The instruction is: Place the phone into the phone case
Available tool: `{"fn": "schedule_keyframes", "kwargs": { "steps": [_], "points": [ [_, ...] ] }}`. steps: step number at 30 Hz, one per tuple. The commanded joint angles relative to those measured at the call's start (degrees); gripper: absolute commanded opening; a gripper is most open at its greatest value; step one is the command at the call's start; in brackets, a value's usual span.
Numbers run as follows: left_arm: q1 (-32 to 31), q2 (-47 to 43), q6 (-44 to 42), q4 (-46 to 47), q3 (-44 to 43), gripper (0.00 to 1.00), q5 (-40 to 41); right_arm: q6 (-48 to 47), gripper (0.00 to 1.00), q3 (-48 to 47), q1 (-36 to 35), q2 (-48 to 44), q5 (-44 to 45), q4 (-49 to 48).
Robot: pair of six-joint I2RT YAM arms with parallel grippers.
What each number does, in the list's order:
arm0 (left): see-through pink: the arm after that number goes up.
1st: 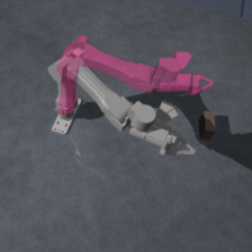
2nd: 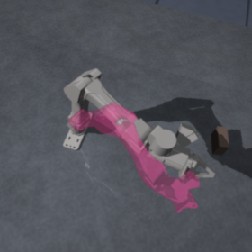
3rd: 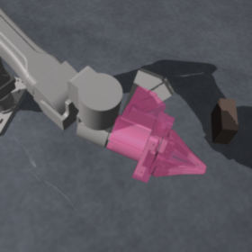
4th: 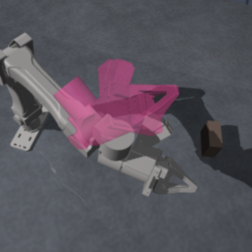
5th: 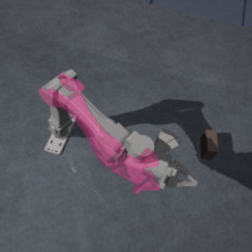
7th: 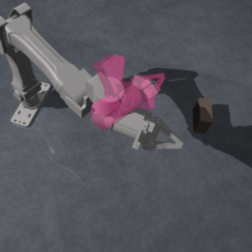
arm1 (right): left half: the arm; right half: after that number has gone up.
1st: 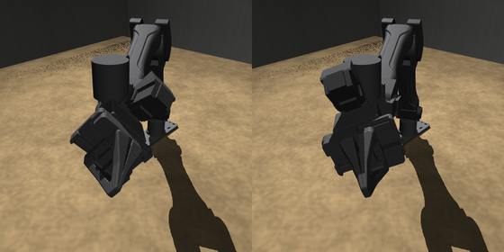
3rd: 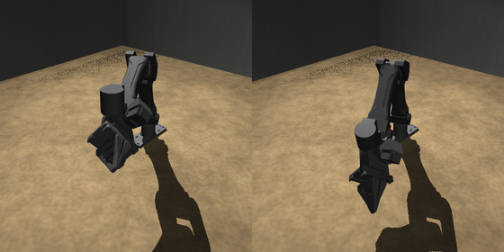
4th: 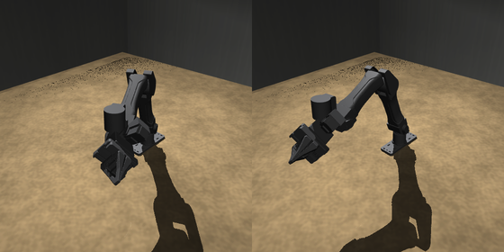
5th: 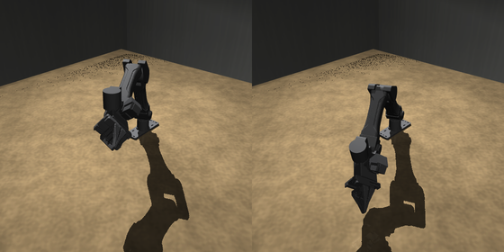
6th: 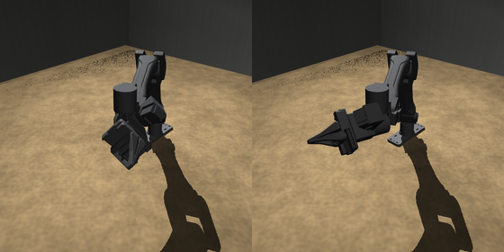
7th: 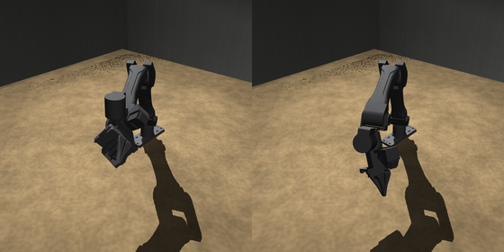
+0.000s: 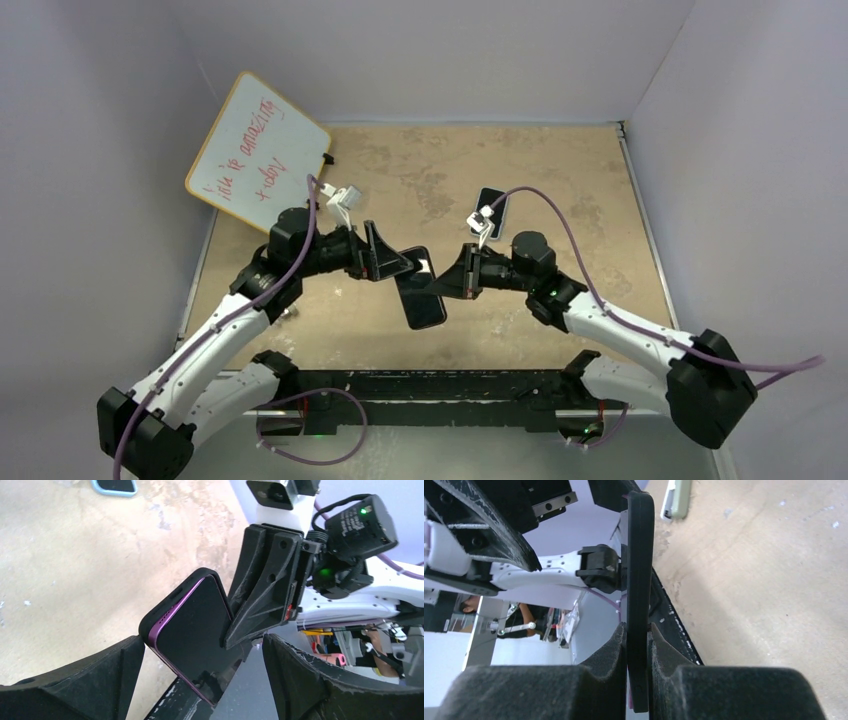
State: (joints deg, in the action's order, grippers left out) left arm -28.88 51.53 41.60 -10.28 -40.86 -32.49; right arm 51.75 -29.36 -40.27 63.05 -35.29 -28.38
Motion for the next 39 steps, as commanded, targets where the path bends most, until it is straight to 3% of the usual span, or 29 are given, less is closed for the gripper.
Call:
{"fn": "schedule_keyframes", "kwargs": {
  "steps": [1,6,13,22,32,39],
  "points": [
    [0.57,-1.59,0.58,2.07,-6.76,0.92,-5.0,0.97,0.0,-5.2,0.12,-5.44,-4.71,-0.73],
    [0.58,-2.77,-3.09,-7.32,-13.52,0.92,2.1,0.72,0.0,-6.81,0.11,-8.23,-3.56,1.82],
    [0.58,-4.26,0.01,-4.74,-11.82,0.92,-0.31,3.64,0.0,-7.77,0.14,-10.33,-5.14,-2.97],
    [0.63,-5.88,15.02,20.6,-4.02,0.88,-8.83,8.76,0.0,-8.69,0.13,-11.69,-6.97,-9.79],
    [0.54,-9.04,22.52,33.3,1.4,0.82,-10.97,14.28,0.0,-6.55,0.11,-10.77,-7.15,-19.91],
    [0.58,-8.5,32.4,48.21,6.59,0.64,-11.47,15.54,0.0,-5.34,0.17,-9.97,-7.35,-21.98]
  ]
}}
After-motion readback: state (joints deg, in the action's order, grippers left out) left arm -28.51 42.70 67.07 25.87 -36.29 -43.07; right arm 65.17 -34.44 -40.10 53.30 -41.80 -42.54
